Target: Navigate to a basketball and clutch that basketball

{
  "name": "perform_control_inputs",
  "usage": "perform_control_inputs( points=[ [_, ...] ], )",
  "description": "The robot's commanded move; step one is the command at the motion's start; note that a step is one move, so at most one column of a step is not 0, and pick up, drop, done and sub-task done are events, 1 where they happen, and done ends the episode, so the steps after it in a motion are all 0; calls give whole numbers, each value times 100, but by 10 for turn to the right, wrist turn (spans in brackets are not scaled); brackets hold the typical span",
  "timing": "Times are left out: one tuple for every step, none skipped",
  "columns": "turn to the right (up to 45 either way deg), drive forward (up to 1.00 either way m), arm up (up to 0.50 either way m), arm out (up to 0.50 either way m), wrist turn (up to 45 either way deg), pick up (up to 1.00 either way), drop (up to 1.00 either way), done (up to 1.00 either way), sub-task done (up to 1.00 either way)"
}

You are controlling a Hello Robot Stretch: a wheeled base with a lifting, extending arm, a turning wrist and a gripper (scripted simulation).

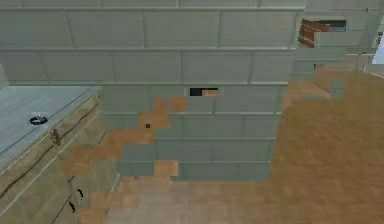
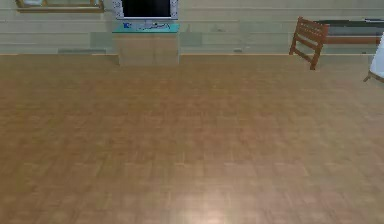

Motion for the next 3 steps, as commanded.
perform_control_inputs(
  points=[
    [0,15,0,0,0,0,0,0,0],
    [-450,0,0,0,0,0,0,0,0],
    [-450,0,0,0,0,0,0,0,0]
  ],
)
